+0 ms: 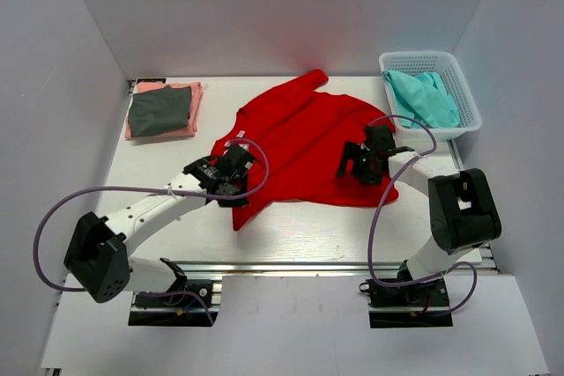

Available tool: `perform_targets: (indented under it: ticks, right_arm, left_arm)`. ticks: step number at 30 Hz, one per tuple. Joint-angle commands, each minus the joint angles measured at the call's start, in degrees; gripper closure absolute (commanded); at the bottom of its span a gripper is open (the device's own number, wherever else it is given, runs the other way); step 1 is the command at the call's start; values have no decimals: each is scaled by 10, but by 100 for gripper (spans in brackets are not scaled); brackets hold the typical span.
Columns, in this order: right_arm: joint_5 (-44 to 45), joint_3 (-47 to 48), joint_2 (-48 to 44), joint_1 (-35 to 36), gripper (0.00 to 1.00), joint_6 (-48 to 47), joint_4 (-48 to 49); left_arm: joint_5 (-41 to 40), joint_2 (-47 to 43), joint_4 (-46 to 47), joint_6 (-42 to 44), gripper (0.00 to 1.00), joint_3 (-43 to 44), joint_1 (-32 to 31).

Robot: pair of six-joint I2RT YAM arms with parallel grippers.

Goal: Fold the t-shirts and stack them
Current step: Flatten the tshirt out

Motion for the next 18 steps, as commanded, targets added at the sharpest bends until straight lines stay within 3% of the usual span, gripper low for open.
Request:
perform_targets:
  ticks: [1, 5, 8, 9, 10, 11, 14, 18]
  right_arm:
    - [-2, -2, 0, -4, 10, -4, 0]
    - [17, 1, -1, -5, 10, -5, -10]
    - [31, 4, -4, -5, 10, -6, -15]
    - [32, 5, -3, -6, 10, -6, -17]
    - [33, 7, -3, -8, 10, -6, -17]
    - [34, 7, -3, -7, 10, -7, -17]
    - [36, 9, -6, -6, 10, -8, -17]
    - [56, 13, -8, -7, 10, -11, -17]
  left_arm:
    - [-13, 1, -74, -93, 99, -44, 17]
    - [48, -66, -113, -148, 84, -93, 17]
    - [144, -128, -90, -139, 62, -141, 17]
    - [166, -166, -70, -119, 30, -151, 17]
    - [181, -182, -70, -119, 11, -157, 17]
    - [181, -192, -70, -112, 0, -157, 17]
    - [108, -181, -83, -112, 0, -114, 17]
    - [1, -103, -62, -106, 0, -59, 17]
